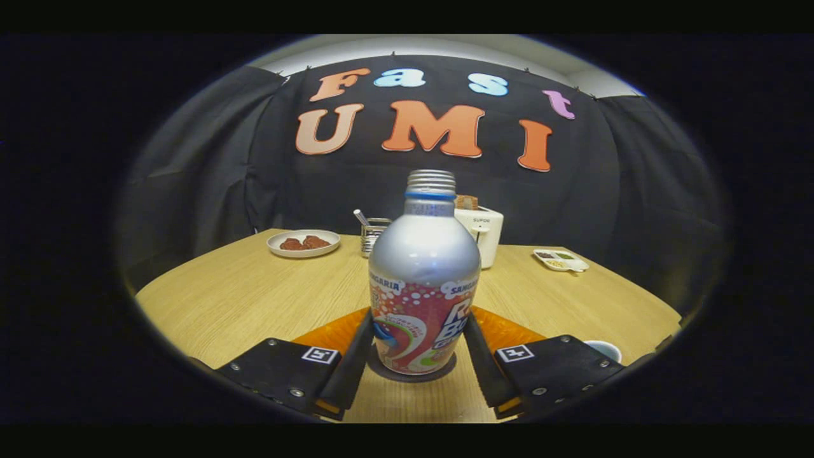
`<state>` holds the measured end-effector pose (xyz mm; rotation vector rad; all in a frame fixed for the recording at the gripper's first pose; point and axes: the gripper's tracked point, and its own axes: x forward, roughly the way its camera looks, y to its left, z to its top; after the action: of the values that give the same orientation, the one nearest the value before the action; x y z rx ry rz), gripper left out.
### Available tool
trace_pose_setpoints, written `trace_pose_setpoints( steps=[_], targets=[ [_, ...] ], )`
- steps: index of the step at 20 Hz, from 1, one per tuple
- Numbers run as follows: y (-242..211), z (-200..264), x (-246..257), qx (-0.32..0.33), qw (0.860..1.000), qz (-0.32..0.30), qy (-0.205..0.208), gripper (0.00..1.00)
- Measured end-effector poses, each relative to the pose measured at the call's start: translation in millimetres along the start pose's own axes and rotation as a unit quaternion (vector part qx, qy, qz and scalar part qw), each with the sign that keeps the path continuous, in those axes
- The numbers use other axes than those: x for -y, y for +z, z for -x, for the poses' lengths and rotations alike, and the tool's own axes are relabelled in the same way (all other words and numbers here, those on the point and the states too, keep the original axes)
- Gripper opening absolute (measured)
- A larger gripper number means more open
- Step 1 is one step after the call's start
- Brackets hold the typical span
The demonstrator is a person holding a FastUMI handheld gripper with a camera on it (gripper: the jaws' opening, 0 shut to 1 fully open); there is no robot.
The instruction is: Take the bottle from table, then pour the juice into the cup, finally place the bottle on the coaster
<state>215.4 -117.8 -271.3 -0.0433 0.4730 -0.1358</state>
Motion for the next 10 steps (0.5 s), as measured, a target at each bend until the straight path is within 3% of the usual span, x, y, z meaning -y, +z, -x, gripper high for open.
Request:
trace_pose_setpoints(
  steps=[6,10],
  targets=[
    [-18,-12,-7,-0.013,1.000,0.026,0.004,0.76],
    [-20,-10,1,0.000,1.000,0.020,-0.014,0.80]
  ],
)
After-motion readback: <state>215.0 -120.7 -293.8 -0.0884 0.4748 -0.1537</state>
